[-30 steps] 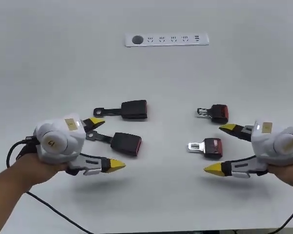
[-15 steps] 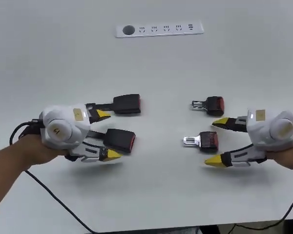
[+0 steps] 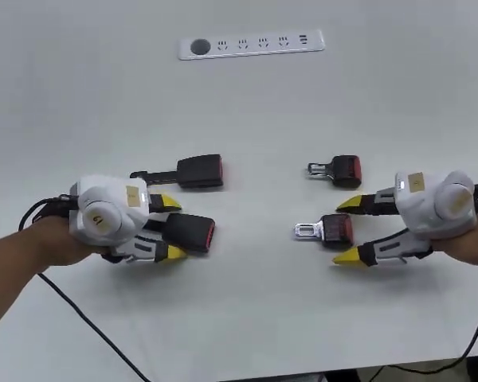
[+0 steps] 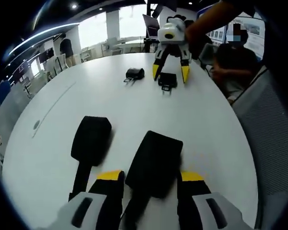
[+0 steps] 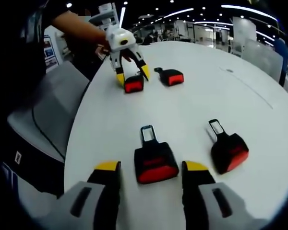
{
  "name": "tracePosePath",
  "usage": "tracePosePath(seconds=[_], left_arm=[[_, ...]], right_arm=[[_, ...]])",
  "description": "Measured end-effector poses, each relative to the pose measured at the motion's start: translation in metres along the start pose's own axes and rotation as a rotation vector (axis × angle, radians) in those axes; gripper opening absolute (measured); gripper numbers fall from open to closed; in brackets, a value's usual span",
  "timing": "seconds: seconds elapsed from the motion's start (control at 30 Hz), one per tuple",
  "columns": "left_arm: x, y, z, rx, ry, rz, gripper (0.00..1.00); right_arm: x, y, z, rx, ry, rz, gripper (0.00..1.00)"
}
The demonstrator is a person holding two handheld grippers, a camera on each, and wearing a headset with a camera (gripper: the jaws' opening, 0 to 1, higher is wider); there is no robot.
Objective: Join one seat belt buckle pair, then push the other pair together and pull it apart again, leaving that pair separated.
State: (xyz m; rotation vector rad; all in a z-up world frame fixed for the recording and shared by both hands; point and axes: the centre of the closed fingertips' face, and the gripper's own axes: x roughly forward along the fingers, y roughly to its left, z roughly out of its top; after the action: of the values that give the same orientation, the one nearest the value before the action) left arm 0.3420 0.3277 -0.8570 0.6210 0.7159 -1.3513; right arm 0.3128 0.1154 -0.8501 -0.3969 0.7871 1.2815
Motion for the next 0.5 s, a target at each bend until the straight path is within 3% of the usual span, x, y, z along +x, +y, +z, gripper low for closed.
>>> tracePosePath(seconds=[0.2, 0.3, 0.5], left_arm=[[0.0013, 0.0014, 0.003, 0.004, 0.002, 0.002, 0.39], [0.0001, 0.0044, 0.0016, -0.019, 0.014, 0.027, 0.37], [-0.0015, 0.004, 0.0004, -0.029, 0.025, 0.043, 0.35]], right_arm=[[0.0007, -0.0007, -0.0014, -0.031, 0.014, 0.004, 0.45], [0.0012, -0.0021, -0.0018, -0.045, 0.021, 0.001, 0.37], [0.0011, -0.0031, -0.001, -0.064, 0.003, 0.02, 0.36]])
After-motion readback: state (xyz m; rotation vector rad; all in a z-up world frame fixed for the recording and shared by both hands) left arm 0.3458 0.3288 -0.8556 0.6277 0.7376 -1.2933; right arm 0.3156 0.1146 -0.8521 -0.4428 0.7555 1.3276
